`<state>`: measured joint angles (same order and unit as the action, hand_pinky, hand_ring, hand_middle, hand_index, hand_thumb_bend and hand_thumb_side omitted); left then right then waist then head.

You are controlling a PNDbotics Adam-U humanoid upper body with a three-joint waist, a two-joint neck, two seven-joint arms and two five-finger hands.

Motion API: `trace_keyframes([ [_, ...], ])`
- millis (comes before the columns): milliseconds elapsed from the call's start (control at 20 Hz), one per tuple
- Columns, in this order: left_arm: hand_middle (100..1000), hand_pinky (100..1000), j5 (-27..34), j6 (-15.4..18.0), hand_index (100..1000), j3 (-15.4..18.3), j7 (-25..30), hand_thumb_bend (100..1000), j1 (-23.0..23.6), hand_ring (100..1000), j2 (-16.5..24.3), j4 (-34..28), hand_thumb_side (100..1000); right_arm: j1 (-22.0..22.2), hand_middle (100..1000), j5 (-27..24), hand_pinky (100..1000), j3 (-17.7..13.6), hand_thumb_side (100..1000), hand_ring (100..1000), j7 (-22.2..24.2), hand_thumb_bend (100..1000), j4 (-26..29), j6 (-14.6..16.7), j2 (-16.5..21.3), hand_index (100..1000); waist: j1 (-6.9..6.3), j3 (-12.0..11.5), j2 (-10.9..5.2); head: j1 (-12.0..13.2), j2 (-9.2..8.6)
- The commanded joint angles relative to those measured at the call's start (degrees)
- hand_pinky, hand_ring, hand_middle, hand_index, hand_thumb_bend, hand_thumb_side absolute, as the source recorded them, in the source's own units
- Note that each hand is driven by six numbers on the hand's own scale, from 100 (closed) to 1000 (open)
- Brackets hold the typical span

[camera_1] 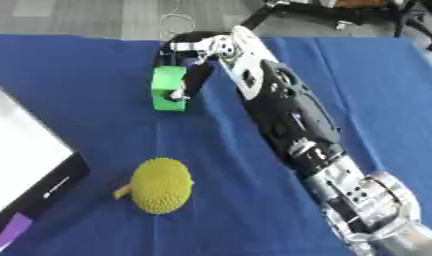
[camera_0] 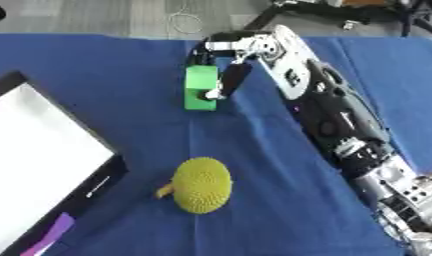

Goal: Pick up objects on the table and place them in the box.

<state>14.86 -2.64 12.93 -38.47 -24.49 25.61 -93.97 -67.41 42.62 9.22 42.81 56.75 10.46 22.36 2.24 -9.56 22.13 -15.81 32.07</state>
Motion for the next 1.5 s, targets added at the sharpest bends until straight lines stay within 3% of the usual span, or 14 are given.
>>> trace_keyframes([
  [50, 598, 766, 0.28, 0.01, 788, 0.82, 0.09, 640, -0.49, 788, 0.92, -0.57, 566, -0.37, 647, 0.22, 880, -0.11, 212, 549, -0.26, 250, 0.53, -0.86, 0.85, 802, 0.36, -0.05, -0.33, -0.19, -0.23],
  [500, 596, 766, 0.16, -0.03, 784, 0.94, -0.02, 638, -0.15, 788, 1.06, -0.57, 565, -0.33, 584, -2.74, 844, -0.12, 128, 510, -0.82, 141, 2.17, -3.26, 1.46, 749, 0.41, 0.3, -0.87, 0.09, 0.7],
  [1000, 596, 767, -0.1, -0.08, 785, 0.94, 0.0, 634, 0.03, 788, 1.19, -0.66, 566, -0.87, 559, -5.52, 832, -0.12, 100, 492, -2.18, 147, 5.18, -5.73, 2.6, 732, 0.65, 0.38, -1.53, 0.7, 1.35],
  [1500, 597, 767, -0.4, -0.12, 785, 0.97, -0.01, 632, 0.56, 789, 1.54, -0.69, 566, -4.19, 551, -9.49, 829, 0.14, 100, 487, -2.75, 162, 10.16, -7.66, 5.35, 724, 1.09, 0.88, -2.91, 1.1, 2.69],
])
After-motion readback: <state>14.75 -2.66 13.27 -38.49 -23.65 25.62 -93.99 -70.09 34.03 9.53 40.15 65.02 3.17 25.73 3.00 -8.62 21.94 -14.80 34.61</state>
